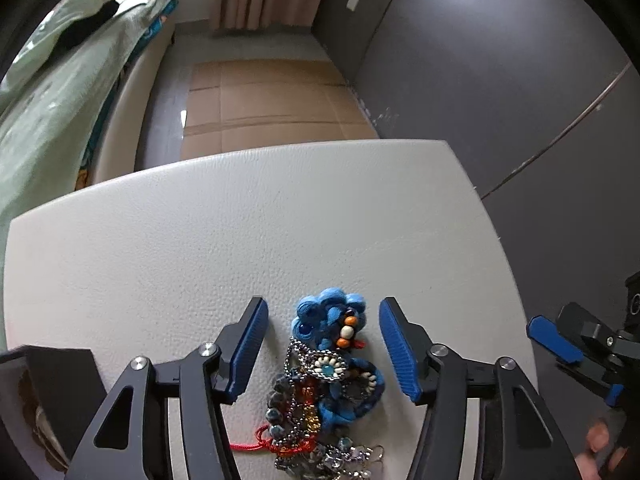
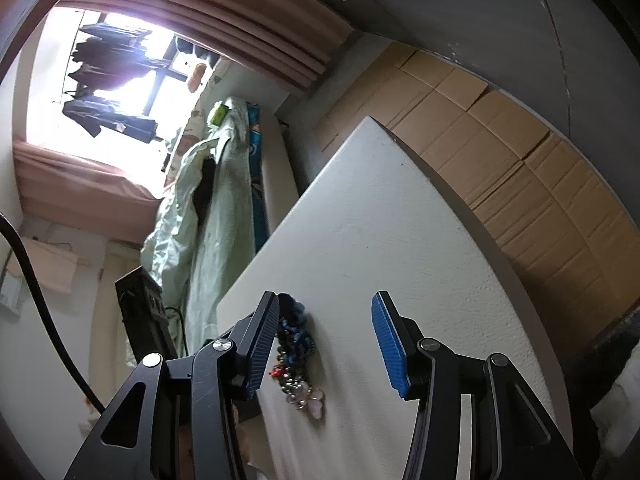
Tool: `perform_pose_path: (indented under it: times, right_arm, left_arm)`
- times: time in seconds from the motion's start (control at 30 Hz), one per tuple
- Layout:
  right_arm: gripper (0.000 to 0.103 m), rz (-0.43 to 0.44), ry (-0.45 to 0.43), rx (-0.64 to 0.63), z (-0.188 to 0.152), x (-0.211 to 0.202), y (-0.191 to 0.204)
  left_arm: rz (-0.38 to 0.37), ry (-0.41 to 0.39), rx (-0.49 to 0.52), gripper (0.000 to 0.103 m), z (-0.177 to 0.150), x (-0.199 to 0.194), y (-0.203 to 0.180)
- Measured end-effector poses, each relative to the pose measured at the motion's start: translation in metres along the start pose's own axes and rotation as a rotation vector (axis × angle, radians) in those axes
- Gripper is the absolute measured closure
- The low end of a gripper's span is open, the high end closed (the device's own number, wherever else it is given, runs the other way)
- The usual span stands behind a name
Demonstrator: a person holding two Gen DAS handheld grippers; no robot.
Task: Organize jewelry
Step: 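Move the left gripper to the blue beaded bracelet and grasp it, then lift the blue bracelet with the left gripper while the right grasps the red-beaded charm chain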
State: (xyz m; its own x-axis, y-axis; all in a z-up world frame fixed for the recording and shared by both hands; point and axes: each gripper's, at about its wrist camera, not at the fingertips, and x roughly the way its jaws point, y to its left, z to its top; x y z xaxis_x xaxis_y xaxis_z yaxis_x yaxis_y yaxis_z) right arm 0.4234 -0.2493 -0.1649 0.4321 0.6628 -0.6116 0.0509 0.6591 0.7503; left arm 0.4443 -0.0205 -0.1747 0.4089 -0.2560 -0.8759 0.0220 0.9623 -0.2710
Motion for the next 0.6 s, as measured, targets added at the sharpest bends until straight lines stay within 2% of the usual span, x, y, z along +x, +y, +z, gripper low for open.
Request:
perform_pose_path:
  times: [0.03,0.1,0.23,0.27,0.3,0.6]
  right_arm:
    - [0.054,-0.013,0.005,-0.002,0.0,0.003,0.0]
    - [0.054,-0.033,0.013,-0.008,-0.003,0.007,0.001]
    - [0.054,-0.062,0.041,-0.032,-0.007,0.017,0.003]
    - [0.054,-0.063,0.048,-0.041,-0.008,0.02,0.005]
    - [0.054,-0.062,0.056,-0.053,-0.009,0.022,0.008]
    - [0.054,-0.051,0.105,-0.129,-0.018,0.038,0.024]
  left_arm:
    - [0.017,0.006,0.007,0.049,0.001,0.001,-0.001]
    - [0.015,0.005,0.025,0.071,0.0,0.002,-0.003]
    - [0.0,-0.011,0.038,0.072,-0.003,-0.006,0.0]
    - [-0.006,-0.028,0.038,0.076,-0.003,-0.011,0.0]
    - [-0.016,-0.045,0.035,0.084,-0.004,-0.017,0.001]
    - [-0.096,-0.169,-0.038,0.084,-0.006,-0.07,0.012]
